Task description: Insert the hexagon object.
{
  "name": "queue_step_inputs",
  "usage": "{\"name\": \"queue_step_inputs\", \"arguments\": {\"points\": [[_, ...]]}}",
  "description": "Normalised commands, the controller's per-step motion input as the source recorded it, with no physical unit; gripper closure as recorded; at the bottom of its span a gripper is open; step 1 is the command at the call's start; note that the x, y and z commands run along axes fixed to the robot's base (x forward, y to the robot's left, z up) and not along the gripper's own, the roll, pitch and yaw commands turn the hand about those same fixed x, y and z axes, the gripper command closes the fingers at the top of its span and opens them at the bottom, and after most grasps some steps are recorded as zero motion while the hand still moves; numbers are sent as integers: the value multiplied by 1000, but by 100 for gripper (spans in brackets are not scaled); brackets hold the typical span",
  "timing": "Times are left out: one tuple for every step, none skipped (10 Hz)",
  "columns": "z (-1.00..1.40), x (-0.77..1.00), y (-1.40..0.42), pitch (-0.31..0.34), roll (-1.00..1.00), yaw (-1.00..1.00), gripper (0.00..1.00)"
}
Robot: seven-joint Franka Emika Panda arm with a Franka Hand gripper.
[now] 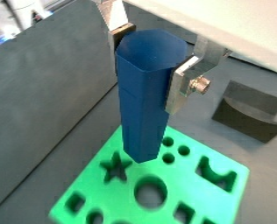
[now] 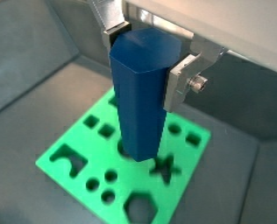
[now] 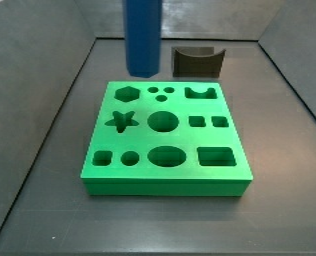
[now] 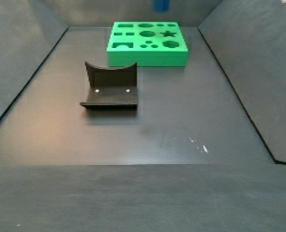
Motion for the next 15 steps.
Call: {"name": "queue_step_inputs", "arguments": {"points": [[-531, -394, 866, -27, 0, -43, 100], [-646, -417, 800, -59, 0, -129, 100], [-649, -400, 234, -87, 0, -746, 100], [-574, -309, 140, -71, 61, -814, 100], [-420, -171, 77, -41, 60, -643, 100], [-337, 0, -26, -34, 21, -311, 100], [-271, 17, 0, -36, 11, -351, 100], [-237, 103, 0, -14, 6, -303, 100], [-149, 297, -9, 0, 0, -326, 100], [-123, 340, -3, 0, 24, -386, 100], [-166, 206, 0, 0, 23, -331, 100], [-217, 89, 0, 0, 23, -266, 100], [-334, -51, -20, -76, 77, -86, 100], [-389, -183, -134, -99, 201, -51, 100], [-360, -183, -191, -77, 261, -43, 100]]}}
